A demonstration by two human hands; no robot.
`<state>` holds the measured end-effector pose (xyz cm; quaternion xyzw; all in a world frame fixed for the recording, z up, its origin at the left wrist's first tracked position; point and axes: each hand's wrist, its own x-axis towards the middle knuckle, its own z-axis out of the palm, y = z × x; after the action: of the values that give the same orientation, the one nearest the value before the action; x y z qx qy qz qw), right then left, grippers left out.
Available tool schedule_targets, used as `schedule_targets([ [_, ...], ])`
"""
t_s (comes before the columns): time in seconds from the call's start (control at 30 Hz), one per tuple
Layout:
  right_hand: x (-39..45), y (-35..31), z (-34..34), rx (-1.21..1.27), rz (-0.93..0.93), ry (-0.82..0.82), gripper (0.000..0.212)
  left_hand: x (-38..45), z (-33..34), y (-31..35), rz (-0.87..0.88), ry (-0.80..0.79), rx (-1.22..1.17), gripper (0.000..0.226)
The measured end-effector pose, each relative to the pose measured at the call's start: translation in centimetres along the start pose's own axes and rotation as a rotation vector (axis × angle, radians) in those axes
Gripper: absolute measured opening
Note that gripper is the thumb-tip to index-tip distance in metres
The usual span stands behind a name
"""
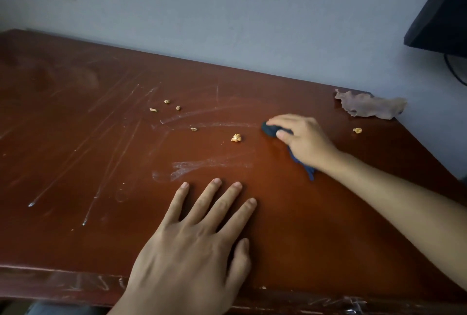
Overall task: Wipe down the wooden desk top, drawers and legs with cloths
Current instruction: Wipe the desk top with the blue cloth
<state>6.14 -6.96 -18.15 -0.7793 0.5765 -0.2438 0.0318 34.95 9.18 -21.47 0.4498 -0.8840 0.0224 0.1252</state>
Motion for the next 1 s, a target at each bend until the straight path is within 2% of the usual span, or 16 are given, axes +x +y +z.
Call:
schedule_targets([
  [0.23, 10.4, 3.1, 1.8, -0.068, 0.167, 0.050, 0.029, 0.4, -0.6, 0.1, -0.021, -0.057, -0.031, 0.060],
  [0.4, 11.5, 2.5, 2.2, -0.073, 0.222, 0.029, 0.032, 0.4, -1.3, 0.2, -0.059, -0.122, -0.050, 0.058],
  [0.7, 3.7, -1.6, 0.9, -0.019, 0.136, 0.009, 0.030, 0.3, -2.8, 0.8, -0.067, -0.194, -0.066, 0.063],
  [0.87, -3.8, -5.4, -0.1, 0.023, 0.004, -0.038, 0.032, 0.1, -2.2, 0.7, -0.055, -0.182, -0.084, 0.064],
  [1.0, -9.6, -7.6, -0.7, 0.060, -0.123, -0.096, 0.038, 0.8, -3.2, 0.8, -0.006, -0.213, -0.031, 0.073],
])
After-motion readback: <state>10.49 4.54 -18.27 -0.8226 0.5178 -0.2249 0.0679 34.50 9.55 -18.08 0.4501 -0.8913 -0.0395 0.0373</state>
